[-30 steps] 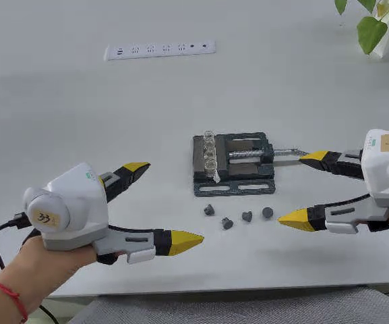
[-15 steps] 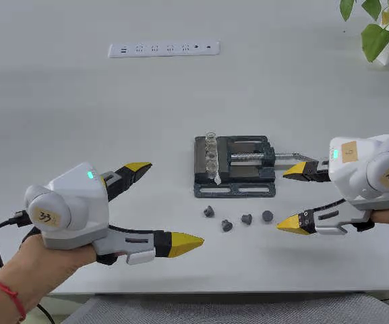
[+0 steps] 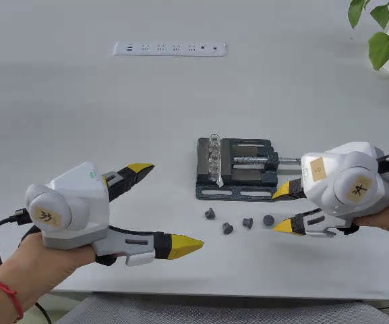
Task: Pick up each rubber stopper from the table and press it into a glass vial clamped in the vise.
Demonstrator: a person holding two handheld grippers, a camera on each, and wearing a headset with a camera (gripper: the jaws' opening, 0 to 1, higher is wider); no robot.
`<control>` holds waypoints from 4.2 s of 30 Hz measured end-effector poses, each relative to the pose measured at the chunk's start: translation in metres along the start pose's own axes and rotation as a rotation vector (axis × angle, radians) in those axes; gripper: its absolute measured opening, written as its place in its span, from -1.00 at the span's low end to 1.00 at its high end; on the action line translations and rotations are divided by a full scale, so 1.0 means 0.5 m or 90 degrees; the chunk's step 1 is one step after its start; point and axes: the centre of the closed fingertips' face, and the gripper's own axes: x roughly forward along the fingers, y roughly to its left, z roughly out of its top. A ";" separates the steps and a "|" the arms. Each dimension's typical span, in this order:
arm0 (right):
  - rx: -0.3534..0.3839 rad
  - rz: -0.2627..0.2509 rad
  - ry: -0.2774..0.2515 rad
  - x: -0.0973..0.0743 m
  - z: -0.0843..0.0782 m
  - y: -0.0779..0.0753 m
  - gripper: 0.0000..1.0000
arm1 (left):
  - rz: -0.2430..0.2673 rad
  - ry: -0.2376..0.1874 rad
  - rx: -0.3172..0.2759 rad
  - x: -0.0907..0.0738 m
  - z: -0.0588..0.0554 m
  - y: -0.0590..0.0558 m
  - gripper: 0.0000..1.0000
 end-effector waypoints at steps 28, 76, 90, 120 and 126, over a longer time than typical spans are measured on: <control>-0.072 0.051 0.085 0.049 -0.023 0.006 -0.78 | 0.004 -0.020 -0.022 -0.001 0.002 -0.001 0.95; -0.075 0.072 0.112 0.051 -0.023 0.005 -0.84 | 0.002 -0.029 -0.025 -0.002 0.006 0.003 0.92; -0.046 0.070 0.076 0.012 0.026 -0.018 -0.85 | -0.007 -0.025 -0.020 0.001 0.006 0.004 0.92; -0.079 0.046 0.060 -0.036 0.137 -0.146 -0.86 | -0.003 -0.039 -0.020 -0.005 0.012 0.018 0.91; -0.084 0.041 0.060 -0.033 0.158 -0.180 -0.86 | -0.001 -0.042 -0.023 -0.005 0.013 0.022 0.91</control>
